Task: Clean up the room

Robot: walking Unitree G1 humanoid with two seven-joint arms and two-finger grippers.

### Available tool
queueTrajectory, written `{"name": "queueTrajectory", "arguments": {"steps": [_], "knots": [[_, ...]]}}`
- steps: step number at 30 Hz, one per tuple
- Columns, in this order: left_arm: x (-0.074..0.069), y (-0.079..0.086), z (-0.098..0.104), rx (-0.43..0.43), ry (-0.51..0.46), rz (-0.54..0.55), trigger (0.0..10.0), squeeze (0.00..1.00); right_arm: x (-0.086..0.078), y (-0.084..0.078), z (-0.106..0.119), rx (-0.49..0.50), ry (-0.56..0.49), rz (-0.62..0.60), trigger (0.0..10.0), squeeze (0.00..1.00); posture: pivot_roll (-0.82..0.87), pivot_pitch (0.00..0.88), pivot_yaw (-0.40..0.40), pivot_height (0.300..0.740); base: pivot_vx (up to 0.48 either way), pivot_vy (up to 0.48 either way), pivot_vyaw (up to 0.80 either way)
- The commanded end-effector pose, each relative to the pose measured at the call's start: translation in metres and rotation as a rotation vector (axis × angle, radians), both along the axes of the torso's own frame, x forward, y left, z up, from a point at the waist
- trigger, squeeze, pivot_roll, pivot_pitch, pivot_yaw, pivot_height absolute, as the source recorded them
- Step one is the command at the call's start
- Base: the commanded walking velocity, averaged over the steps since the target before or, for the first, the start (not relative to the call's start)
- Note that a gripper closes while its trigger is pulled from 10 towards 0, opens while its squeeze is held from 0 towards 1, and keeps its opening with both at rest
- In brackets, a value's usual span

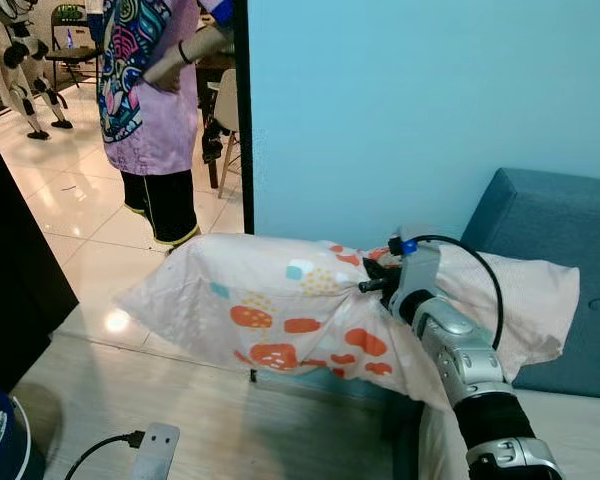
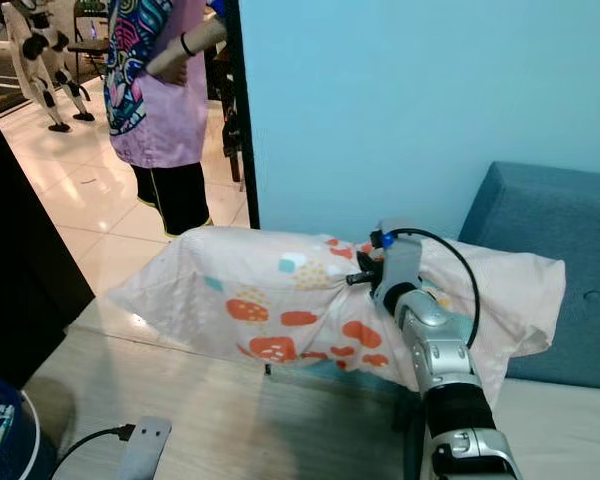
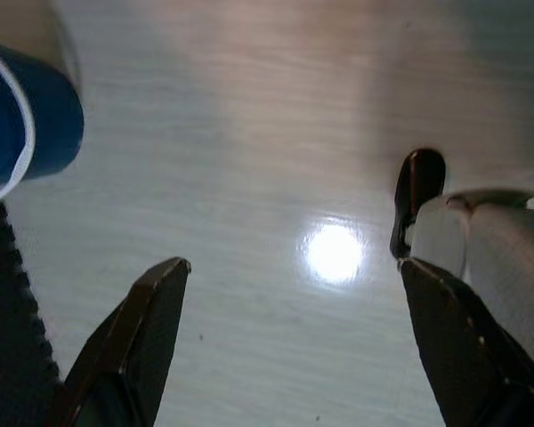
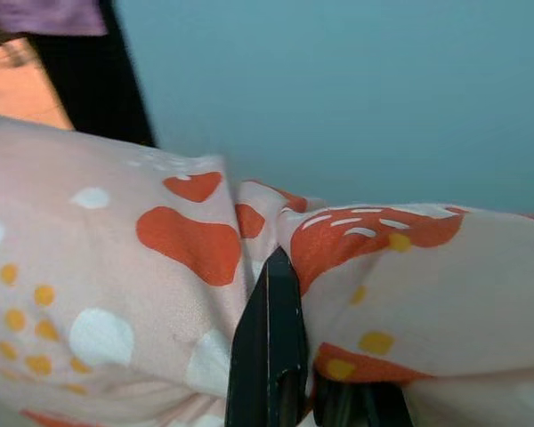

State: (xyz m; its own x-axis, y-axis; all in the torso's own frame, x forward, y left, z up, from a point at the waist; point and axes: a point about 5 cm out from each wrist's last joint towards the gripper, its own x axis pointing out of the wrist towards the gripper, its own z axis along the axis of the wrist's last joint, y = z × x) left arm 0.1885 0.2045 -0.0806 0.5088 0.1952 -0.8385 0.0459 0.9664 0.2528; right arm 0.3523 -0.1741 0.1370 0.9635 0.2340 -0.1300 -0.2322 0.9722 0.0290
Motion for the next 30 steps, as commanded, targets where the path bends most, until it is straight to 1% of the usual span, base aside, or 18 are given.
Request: {"name": "queueTrajectory", "arguments": {"steps": [1, 2, 4, 8, 9, 14, 18, 22, 30], "knots": [[-0.001, 0.002, 0.000, 0.006, 0.004, -0.019, 10.0, 0.00, 0.006, -0.010, 0.020, -0.006, -0.097, -0.061, 10.0, 0.00, 0.05, 0.000, -0.046, 0.725, 0.341, 0.000, 0.00], [-0.001, 0.002, 0.000, 0.005, 0.003, -0.019, 10.0, 0.00, 0.007, -0.015, 0.018, -0.028, -0.081, -0.092, 10.0, 0.00, 0.05, 0.000, -0.046, 0.725, 0.341, 0.000, 0.00], [-0.001, 0.002, 0.000, 0.004, 0.001, -0.020, 10.0, 0.00, 0.009, -0.028, 0.016, -0.058, -0.054, -0.171, 10.0, 0.00, 0.05, 0.000, -0.045, 0.725, 0.343, 0.000, -0.79], [-0.001, 0.002, 0.000, 0.005, 0.001, -0.020, 10.0, 0.00, 0.009, -0.033, 0.018, -0.076, -0.067, -0.197, 10.0, 0.00, 0.05, 0.000, -0.045, 0.725, 0.343, 0.000, -0.78], [-0.001, 0.002, 0.000, 0.005, 0.001, -0.020, 10.0, 0.00, 0.009, -0.034, 0.019, -0.078, -0.070, -0.199, 10.0, 0.00, 0.05, 0.000, -0.045, 0.725, 0.341, 0.000, -0.78], [0.000, 0.002, 0.000, 0.005, 0.002, -0.021, 10.0, 0.00, 0.011, -0.033, 0.022, -0.088, -0.087, -0.195, 10.0, 0.00, 0.05, 0.000, -0.047, 0.725, 0.343, 0.000, 0.00], [0.000, 0.001, 0.000, 0.005, 0.000, -0.020, 10.0, 0.00, 0.011, -0.029, 0.022, -0.093, -0.093, -0.177, 10.0, 0.00, 0.05, 0.000, -0.048, 0.725, 0.322, 0.000, 0.00], [0.000, 0.001, 0.000, 0.008, -0.001, -0.024, 10.0, 0.00, 0.011, -0.028, 0.022, -0.095, -0.093, -0.170, 10.0, 0.00, 0.05, 0.000, -0.049, 0.725, 0.279, 0.000, 0.00], [0.000, 0.001, 0.000, 0.020, 0.000, -0.031, 10.0, 0.00, 0.010, -0.027, 0.022, -0.095, -0.100, -0.140, 10.0, 0.00, 0.04, 0.000, -0.048, 0.725, 0.000, 0.000, 0.00]]}}
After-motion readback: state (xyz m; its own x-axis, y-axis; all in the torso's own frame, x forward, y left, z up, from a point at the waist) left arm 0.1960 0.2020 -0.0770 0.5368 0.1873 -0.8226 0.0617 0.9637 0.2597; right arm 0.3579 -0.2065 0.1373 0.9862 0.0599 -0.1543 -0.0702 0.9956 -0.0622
